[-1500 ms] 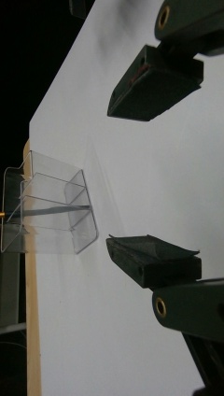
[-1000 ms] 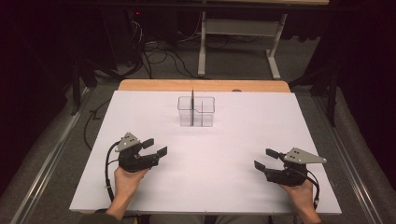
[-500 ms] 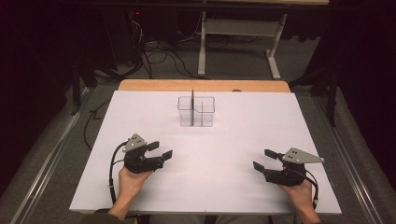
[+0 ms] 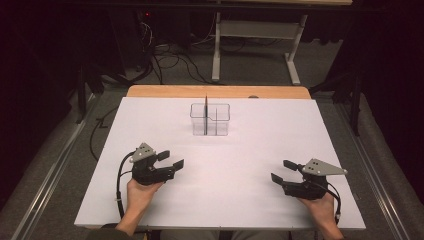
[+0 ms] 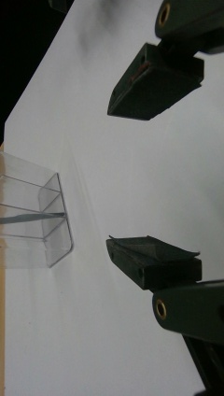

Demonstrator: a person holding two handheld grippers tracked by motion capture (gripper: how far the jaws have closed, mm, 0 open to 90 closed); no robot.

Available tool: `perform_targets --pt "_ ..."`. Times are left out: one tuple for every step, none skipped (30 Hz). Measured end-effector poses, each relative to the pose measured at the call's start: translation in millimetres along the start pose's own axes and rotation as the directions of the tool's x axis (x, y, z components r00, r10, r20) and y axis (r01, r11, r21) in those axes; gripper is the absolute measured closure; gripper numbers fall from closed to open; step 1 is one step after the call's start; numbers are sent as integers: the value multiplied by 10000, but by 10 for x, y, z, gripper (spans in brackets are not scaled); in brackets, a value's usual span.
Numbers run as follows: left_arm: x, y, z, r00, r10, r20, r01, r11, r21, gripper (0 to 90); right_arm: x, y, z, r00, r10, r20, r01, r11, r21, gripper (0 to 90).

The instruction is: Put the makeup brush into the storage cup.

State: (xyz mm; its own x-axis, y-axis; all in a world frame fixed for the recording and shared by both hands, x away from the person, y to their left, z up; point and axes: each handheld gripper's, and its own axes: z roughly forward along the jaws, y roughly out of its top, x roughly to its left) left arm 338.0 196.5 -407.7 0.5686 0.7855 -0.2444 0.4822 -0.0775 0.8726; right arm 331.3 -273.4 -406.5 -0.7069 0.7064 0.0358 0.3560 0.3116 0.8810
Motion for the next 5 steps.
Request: perform_targets --pt "2 1 4 10000 -35 15 35 10000 -14 309 1 -4 -5 10000 54 14 -54 10000 5 332" --pt "5 2 10 10000 -51 28 51 10000 2 310 -3 -5 -10 10000 24 22 -24 10000 -23 332" --pt "6 1 16 10000 -67 40 67 10000 22 309 -5 -6 -17 10000 36 46 -36 10000 -17 332" --pt "7 0 19 10000 -56 42 56 10000 61 310 -5 -6 -20 10000 77 58 -77 10000 -43 332" --pt "7 0 20 10000 -44 45 43 10000 78 309 -5 -6 -21 9999 124 57 -124 9999 -37 332"
